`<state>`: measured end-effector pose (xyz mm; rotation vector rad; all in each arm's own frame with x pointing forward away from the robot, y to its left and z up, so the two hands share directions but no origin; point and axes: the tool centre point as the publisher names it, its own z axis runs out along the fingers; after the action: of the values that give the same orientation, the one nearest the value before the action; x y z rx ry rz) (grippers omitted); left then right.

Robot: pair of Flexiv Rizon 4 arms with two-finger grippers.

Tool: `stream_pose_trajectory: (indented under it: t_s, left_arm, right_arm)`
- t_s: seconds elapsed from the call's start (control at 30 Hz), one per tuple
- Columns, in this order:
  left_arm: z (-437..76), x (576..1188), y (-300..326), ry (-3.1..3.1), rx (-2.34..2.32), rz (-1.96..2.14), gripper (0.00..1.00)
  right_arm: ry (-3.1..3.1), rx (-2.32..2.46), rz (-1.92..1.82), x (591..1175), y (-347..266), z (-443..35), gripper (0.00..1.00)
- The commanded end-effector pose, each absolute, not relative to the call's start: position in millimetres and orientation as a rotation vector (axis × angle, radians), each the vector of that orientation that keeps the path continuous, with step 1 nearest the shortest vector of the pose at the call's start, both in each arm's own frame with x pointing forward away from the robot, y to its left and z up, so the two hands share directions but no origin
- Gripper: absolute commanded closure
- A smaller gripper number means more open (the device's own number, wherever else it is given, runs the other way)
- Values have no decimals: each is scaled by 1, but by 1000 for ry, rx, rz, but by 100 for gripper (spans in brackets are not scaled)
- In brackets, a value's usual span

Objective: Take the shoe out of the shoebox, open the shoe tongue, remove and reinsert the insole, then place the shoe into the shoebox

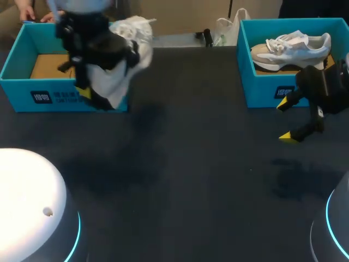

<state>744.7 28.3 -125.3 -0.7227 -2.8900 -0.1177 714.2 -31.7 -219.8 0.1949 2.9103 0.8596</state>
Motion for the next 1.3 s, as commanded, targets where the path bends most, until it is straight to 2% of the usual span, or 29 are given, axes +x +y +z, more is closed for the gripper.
stream_pose_trajectory:
  t_s: [0.03, 0.87, 1.3]
  left_arm:
    - [-124, 767, 80, -2896, -711, -41, 100]
    - [-146, 887, 238, -2986, -403, 22, 100]
    - [-159, 939, 294, -3003, -320, 18, 100]
  right_arm:
    - [2910, 197, 855, 714, -31, -220, 0]
    - [2910, 197, 855, 714, -31, -220, 0]
    - [2910, 197, 855, 714, -31, -220, 0]
